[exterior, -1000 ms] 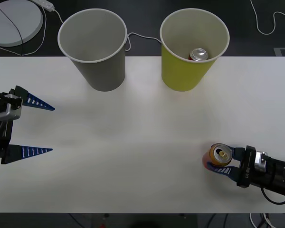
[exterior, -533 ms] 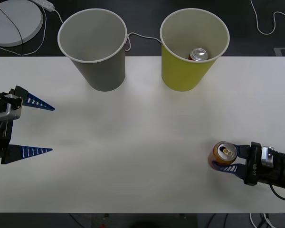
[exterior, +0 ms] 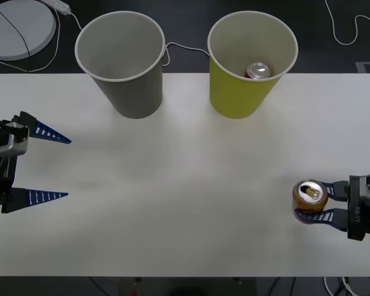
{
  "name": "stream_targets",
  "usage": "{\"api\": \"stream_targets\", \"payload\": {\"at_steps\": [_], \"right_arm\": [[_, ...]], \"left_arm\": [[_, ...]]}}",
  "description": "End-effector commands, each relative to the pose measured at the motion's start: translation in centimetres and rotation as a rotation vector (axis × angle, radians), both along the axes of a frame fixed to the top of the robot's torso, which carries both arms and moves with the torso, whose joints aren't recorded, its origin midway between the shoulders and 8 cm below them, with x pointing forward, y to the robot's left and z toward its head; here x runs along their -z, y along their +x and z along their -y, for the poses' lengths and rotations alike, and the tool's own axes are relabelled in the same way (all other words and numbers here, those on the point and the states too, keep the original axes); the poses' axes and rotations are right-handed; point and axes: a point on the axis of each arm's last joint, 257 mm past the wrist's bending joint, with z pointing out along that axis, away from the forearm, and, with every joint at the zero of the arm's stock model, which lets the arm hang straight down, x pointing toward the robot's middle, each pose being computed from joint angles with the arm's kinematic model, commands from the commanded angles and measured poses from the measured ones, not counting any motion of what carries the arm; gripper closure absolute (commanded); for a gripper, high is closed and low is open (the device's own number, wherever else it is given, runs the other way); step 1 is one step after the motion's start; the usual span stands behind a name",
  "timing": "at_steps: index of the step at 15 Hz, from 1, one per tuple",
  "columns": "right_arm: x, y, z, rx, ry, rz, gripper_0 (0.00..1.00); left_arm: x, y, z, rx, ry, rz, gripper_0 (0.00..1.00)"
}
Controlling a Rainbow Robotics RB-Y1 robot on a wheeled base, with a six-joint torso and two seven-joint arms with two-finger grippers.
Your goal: Put the can into the green bin and the plastic bottle into the gray bin
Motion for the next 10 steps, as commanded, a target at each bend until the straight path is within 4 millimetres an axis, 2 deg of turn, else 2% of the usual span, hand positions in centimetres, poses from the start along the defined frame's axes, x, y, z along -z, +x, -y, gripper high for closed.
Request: {"api": "stream_targets", "payload": {"at_steps": [1, 10], "right_arm": [[-1.7, -0.1, 0.1, 0.034, -0.043, -0.049, 1.00], [-8.9, -0.6, -0.3, 0.219, -0.193, -0.242, 1.00]], "left_arm": [[0.0, 0.0, 0.0, 0.000, 0.000, 0.000, 0.00], [0.0, 0.0, 0.0, 0.000, 0.000, 0.000, 0.00]]}}
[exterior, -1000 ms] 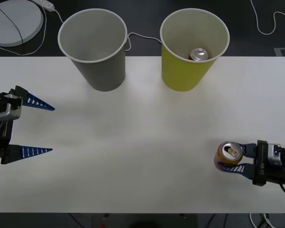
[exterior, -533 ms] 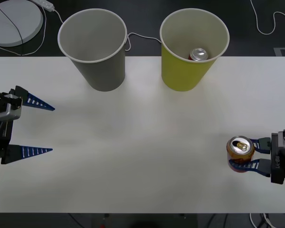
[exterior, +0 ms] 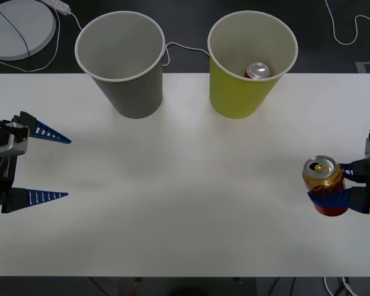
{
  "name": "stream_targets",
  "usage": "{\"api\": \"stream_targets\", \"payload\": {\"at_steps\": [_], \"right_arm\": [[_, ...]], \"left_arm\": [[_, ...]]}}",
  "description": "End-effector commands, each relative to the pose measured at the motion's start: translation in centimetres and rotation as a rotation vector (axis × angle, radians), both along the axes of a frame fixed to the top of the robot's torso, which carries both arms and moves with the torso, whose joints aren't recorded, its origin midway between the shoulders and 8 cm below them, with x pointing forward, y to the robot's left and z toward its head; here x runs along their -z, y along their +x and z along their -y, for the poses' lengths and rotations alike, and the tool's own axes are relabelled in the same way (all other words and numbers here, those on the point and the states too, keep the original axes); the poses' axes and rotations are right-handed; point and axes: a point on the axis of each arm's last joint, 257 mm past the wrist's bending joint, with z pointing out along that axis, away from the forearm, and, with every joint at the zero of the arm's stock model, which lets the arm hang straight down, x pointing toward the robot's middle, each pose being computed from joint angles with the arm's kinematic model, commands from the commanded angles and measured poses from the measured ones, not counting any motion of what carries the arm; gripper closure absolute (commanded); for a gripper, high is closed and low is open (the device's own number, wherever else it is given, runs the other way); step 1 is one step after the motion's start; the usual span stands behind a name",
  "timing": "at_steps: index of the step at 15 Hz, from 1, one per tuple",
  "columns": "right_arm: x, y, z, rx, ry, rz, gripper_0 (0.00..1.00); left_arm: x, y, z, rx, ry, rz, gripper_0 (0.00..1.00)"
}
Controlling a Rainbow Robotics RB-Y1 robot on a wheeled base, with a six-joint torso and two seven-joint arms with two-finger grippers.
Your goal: Put the can into the green bin and the plastic bottle into the gray bin
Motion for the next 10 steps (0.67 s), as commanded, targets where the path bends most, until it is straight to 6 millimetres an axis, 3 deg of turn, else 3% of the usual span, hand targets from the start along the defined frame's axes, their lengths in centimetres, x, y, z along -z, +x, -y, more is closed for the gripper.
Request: {"api": "stream_targets", "payload": {"at_steps": [1, 6, 10], "right_arm": [[-2.2, -0.5, -0.2, 0.063, -0.027, -0.067, 1.00], [-5.8, -0.4, 0.1, 0.185, -0.052, -0.178, 1.00], [-9.0, 1.1, 0.3, 0.256, -0.111, -0.216, 1.00]], "left_arm": [[0.0, 0.0, 0.0, 0.000, 0.000, 0.000, 0.00], [0.0, 0.0, 0.0, 0.000, 0.000, 0.000, 0.00], [0.0, 0.0, 0.0, 0.000, 0.000, 0.000, 0.00]]}}
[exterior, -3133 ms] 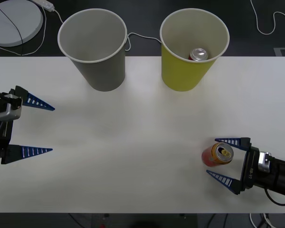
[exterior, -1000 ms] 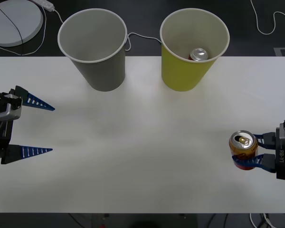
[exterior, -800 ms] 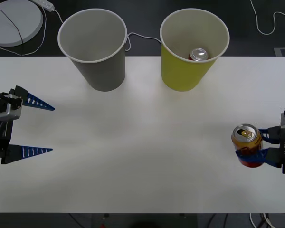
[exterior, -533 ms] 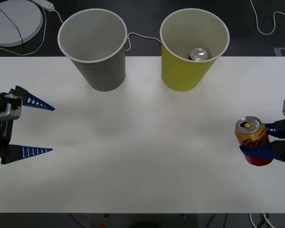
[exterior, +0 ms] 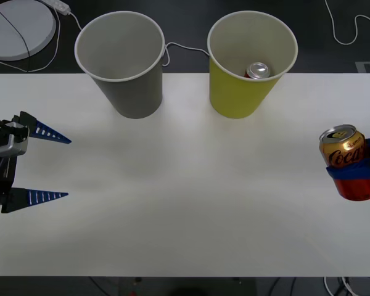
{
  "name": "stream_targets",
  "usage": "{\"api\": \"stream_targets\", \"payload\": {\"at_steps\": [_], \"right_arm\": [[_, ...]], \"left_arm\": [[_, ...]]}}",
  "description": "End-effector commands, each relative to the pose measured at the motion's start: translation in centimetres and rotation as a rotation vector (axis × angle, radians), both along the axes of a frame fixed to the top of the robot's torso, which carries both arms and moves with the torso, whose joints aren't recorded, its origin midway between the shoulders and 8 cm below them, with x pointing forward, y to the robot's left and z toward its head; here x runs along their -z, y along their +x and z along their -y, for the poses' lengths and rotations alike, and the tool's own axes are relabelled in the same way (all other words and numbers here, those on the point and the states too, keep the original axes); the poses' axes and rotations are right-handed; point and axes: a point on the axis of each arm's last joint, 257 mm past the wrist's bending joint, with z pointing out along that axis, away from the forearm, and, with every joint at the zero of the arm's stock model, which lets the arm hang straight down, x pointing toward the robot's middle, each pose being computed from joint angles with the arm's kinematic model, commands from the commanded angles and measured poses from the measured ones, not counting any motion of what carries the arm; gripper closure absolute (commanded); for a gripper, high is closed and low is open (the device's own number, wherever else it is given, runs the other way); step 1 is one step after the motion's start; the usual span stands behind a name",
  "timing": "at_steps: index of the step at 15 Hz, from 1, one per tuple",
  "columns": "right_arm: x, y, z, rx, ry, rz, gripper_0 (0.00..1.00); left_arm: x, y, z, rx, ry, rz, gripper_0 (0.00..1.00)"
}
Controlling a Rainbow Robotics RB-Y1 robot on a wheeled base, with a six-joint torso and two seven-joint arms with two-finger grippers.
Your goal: Put the can into the green bin and the plastic bottle into the gray bin
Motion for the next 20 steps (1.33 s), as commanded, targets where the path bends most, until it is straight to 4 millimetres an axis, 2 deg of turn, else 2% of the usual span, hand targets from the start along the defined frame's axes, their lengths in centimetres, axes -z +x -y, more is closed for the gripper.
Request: {"api": "stream_targets", "payload": {"at_steps": [1, 4, 7, 12, 20], "right_arm": [[-2.1, 1.2, 0.0, 0.034, -0.048, -0.022, 1.00], [-5.4, 3.9, 0.0, 0.017, -0.071, 0.002, 1.00], [-8.7, 6.9, -1.0, 0.002, -0.079, 0.036, 1.00], [-11.0, 11.4, -2.6, 0.001, -0.125, 0.023, 1.00], [-12.7, 19.3, -6.4, 0.065, -0.213, 0.057, 1.00]], "left_arm": [[0.0, 0.0, 0.0, 0.000, 0.000, 0.000, 0.00], [0.0, 0.0, 0.0, 0.000, 0.000, 0.000, 0.00], [0.0, 0.0, 0.0, 0.000, 0.000, 0.000, 0.00], [0.0, 0.0, 0.0, 0.000, 0.000, 0.000, 0.00], [0.0, 0.0, 0.0, 0.000, 0.000, 0.000, 0.00]]}}
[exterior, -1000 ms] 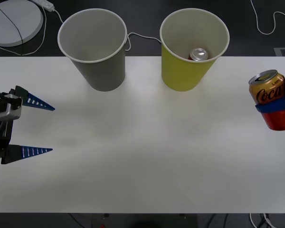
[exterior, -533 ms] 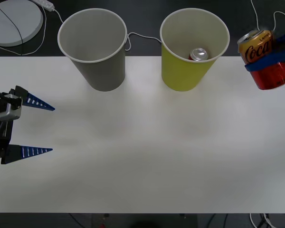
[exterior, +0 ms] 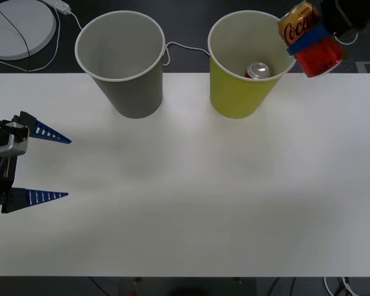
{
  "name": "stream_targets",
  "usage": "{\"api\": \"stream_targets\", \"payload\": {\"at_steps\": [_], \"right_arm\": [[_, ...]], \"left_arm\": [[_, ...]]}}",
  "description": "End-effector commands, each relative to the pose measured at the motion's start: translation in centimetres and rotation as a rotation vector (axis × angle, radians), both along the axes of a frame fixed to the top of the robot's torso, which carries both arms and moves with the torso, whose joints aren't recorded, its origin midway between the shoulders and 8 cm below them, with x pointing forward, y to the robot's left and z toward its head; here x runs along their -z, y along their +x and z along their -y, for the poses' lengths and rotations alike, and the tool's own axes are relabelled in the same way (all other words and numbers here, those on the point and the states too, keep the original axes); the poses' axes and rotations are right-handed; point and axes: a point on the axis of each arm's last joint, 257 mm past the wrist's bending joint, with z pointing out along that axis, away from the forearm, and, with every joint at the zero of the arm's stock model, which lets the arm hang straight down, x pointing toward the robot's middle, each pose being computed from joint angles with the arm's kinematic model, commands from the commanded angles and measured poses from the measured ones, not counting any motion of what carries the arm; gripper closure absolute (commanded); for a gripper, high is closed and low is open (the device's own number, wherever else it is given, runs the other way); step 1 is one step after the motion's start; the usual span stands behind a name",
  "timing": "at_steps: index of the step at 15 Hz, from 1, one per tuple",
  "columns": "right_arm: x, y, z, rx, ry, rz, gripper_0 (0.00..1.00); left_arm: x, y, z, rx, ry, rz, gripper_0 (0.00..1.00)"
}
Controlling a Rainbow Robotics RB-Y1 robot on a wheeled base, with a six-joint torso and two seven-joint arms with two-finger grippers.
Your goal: Put the can into the green bin and the plastic bottle into the gray bin
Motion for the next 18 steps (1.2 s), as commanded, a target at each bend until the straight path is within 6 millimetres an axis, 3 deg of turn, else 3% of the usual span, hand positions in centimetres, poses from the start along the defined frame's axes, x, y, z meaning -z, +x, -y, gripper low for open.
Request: {"api": "stream_targets", "payload": {"at_steps": [1, 7, 13, 14, 15, 16, 17, 18], "right_arm": [[-0.2, 2.4, -1.1, 0.030, -0.041, 0.007, 1.00], [0.2, 6.2, -3.9, 0.062, -0.072, 0.001, 1.00], [-0.3, 7.4, -4.6, 0.060, -0.107, 0.024, 1.00], [-0.3, 7.4, -4.5, 0.060, -0.109, 0.024, 0.93], [-0.4, 7.4, -4.6, 0.050, -0.113, 0.028, 0.68], [-0.4, 7.4, -4.6, 0.033, -0.121, 0.034, 0.30], [-0.4, 7.4, -4.5, 0.026, -0.128, 0.037, 0.00], [-0.5, 7.4, -4.5, 0.020, -0.128, 0.038, 0.00]], "left_arm": [[0.0, 0.0, 0.0, 0.000, 0.000, 0.000, 0.00], [0.0, 0.0, 0.0, 0.000, 0.000, 0.000, 0.00], [0.0, 0.0, 0.0, 0.000, 0.000, 0.000, 0.00], [0.0, 0.0, 0.0, 0.000, 0.000, 0.000, 0.00], [0.0, 0.0, 0.0, 0.000, 0.000, 0.000, 0.00], [0.0, 0.0, 0.0, 0.000, 0.000, 0.000, 0.00], [0.0, 0.0, 0.0, 0.000, 0.000, 0.000, 0.00], [0.0, 0.0, 0.0, 0.000, 0.000, 0.000, 0.00]]}}
